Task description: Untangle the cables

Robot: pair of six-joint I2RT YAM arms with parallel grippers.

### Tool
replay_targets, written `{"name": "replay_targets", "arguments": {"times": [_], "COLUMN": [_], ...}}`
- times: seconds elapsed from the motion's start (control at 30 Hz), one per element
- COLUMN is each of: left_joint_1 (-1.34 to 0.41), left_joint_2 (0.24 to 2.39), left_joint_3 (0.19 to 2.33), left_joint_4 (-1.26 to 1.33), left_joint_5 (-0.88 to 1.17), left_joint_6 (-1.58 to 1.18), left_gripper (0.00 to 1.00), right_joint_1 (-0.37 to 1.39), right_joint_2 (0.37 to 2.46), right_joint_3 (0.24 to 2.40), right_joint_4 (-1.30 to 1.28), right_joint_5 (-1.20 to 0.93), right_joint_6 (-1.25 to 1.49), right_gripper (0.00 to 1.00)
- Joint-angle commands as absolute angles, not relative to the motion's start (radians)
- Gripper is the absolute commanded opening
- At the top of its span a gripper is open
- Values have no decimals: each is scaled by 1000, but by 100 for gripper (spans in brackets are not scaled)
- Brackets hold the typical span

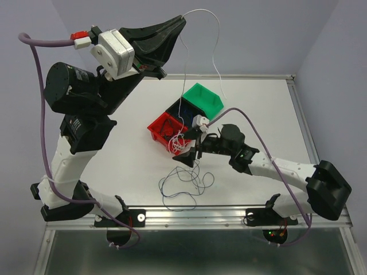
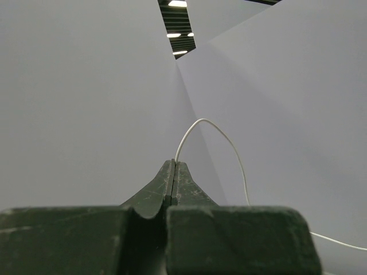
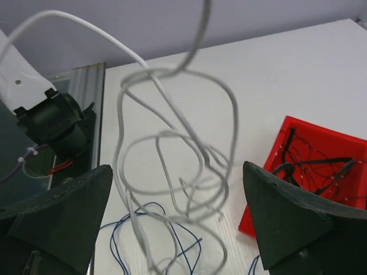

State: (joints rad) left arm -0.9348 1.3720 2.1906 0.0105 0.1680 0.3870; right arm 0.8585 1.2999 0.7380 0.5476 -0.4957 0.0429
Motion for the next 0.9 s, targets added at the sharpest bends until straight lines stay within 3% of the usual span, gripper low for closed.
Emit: {"name": "replay_targets", "arguments": {"times": [0.0, 0.1, 0.2, 0.23, 0.27, 0.4, 0.5, 0.67, 0.87], "left_joint_1": [-937, -936, -937, -937, -937, -913, -807, -548, -348], "left_joint_2": [1355, 1355, 1353, 1350, 1350, 1322, 1292, 1299, 1454], "left_joint_3": [2229, 2227, 2220, 2208, 2198, 2083, 1952, 1806, 1813], "left_joint_4": [61, 61, 63, 66, 69, 168, 216, 285, 269], "left_joint_5": [173, 172, 169, 163, 132, -30, -14, 134, 308], "left_joint_6": [380, 377, 387, 396, 408, 457, 427, 185, 17], "left_gripper": [0, 0, 0, 0, 0, 0, 0, 0, 0], "right_joint_1": [867, 882, 881, 882, 882, 882, 881, 884, 882], "right_joint_2": [1364, 1423, 1453, 1450, 1442, 1341, 1275, 1137, 1182], "right_joint_3": [845, 902, 925, 927, 928, 1004, 1083, 1253, 1480], "right_joint_4": [702, 700, 693, 690, 689, 564, 467, 286, 86], "right_joint_5": [-696, -657, -546, -516, -464, -431, -443, -447, -192], "right_joint_6": [93, 89, 84, 89, 94, 104, 120, 153, 79], "right_gripper": [100, 98, 26, 9, 0, 0, 1, 1, 1]}}
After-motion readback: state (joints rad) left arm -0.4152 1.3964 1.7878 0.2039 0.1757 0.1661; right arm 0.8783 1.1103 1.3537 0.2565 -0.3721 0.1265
